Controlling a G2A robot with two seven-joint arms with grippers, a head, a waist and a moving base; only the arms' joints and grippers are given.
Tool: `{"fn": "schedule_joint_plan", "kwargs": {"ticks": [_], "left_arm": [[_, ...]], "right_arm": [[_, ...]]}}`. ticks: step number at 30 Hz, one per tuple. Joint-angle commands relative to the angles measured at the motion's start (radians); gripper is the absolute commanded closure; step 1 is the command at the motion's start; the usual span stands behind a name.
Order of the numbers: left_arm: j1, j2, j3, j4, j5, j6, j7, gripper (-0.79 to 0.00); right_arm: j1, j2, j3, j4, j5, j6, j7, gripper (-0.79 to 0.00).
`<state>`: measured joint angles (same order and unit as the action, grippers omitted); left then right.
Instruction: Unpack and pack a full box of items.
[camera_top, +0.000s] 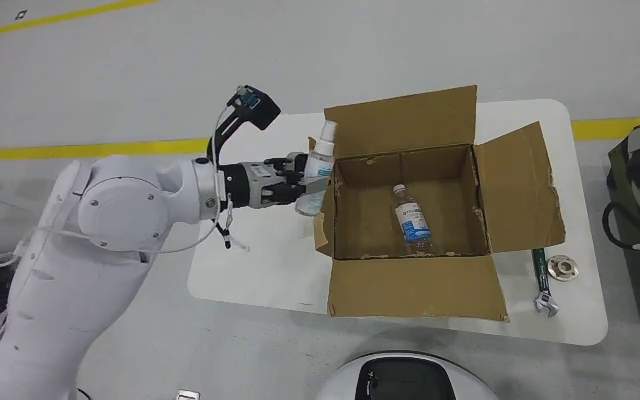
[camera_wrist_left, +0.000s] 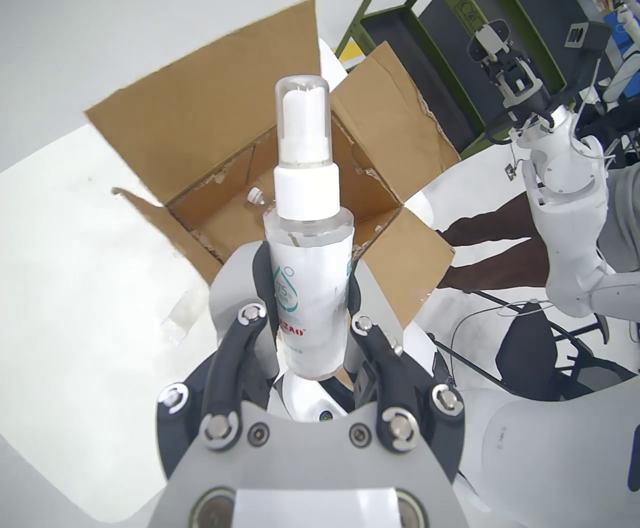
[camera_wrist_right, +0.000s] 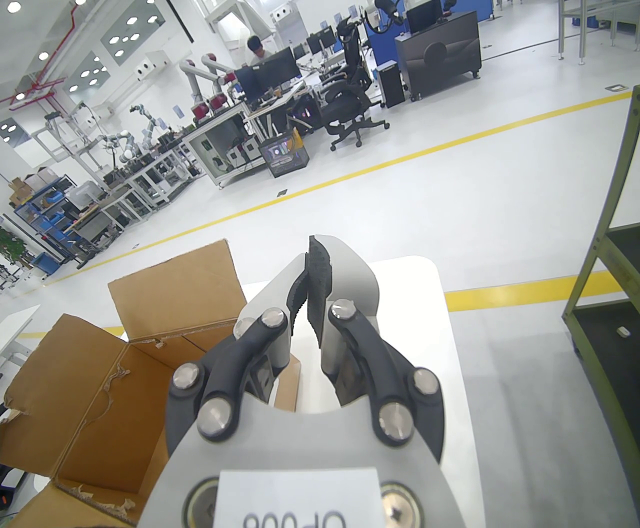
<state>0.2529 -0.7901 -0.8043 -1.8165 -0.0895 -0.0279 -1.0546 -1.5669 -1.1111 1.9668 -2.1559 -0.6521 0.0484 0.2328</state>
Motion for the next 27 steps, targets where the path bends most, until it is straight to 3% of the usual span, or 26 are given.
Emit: {"fn": "schedule_joint_plan", "kwargs": {"ticks": [1, 9, 18, 22, 27], "left_arm": [[-0.045, -0.029, 0.061, 0.025, -0.018, 0.014, 0.000, 0.000], [-0.161, -0.138, 0.229, 0.154, -0.116, 0.061, 0.020, 0.000], [-0.206, -0.230, 0.330, 0.289, -0.207, 0.182, 0.022, 0.000], [-0.203, -0.256, 0.344, 0.329, -0.235, 0.197, 0.045, 0.000], [-0.203, -0.258, 0.345, 0.331, -0.234, 0.196, 0.045, 0.000]], "right_arm": [[0.000, 0.000, 0.000, 0.000, 0.000, 0.000, 0.000, -0.040], [0.000, 0.000, 0.000, 0.000, 0.000, 0.000, 0.000, -0.037], [0.000, 0.000, 0.000, 0.000, 0.000, 0.000, 0.000, -0.037], [0.000, 0.000, 0.000, 0.000, 0.000, 0.000, 0.000, -0.040], [0.000, 0.000, 0.000, 0.000, 0.000, 0.000, 0.000, -0.034]]}}
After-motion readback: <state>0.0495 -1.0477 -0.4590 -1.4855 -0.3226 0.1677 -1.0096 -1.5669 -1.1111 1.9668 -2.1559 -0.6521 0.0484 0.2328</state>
